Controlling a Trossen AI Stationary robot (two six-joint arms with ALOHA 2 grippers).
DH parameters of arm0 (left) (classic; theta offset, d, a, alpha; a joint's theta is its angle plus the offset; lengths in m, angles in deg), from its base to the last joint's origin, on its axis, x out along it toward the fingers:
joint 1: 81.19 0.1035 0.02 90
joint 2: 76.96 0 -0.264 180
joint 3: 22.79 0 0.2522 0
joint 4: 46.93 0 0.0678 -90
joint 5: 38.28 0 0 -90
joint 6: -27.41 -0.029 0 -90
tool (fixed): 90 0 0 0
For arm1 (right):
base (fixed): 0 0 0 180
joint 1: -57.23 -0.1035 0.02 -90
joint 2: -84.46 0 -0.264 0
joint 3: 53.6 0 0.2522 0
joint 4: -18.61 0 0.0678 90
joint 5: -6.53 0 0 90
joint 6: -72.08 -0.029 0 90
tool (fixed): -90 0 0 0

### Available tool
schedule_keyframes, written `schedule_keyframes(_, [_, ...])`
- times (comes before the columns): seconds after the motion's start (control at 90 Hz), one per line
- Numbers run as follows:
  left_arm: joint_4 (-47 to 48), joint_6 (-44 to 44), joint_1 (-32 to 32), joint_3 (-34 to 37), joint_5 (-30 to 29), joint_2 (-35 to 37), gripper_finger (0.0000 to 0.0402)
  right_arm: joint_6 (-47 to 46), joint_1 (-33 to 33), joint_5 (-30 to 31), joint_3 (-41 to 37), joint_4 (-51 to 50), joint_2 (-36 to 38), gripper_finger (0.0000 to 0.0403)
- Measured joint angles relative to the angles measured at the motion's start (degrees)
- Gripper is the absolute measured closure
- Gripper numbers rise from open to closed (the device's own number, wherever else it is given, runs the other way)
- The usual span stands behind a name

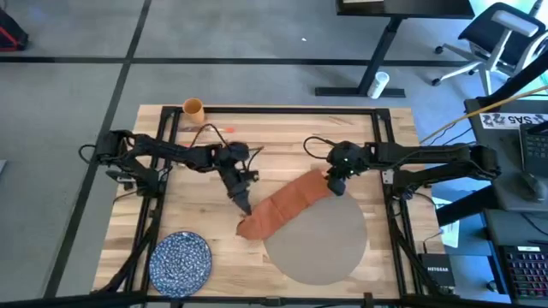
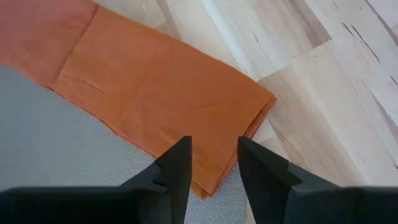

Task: Set table place
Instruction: Fold the orange napkin

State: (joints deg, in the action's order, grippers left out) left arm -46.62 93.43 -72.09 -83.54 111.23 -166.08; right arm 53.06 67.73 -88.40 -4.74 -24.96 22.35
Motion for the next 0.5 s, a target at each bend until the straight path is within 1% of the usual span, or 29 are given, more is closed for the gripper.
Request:
schedule_keyframes(0.233, [0.1, 1.6, 3.6, -2.2, -5.5, 0.0, 0.0401, 0.0, 0.0, 0.0, 0.0, 0.2, 0.0, 0.0288])
schedule_keyframes(0.378, [0.0, 2.9, 4.8, -2.6, -7.7, -0.6, 0.0401, 0.0, 0.0, 0.0, 0.0, 0.7, 0.0, 0.0288])
schedule_keyframes(0.5, [-2.7, 4.6, 5.0, -2.6, -9.4, -2.3, 0.0401, 0.0, 0.0, -0.3, 0.0, 2.7, 0.0, 0.0288])
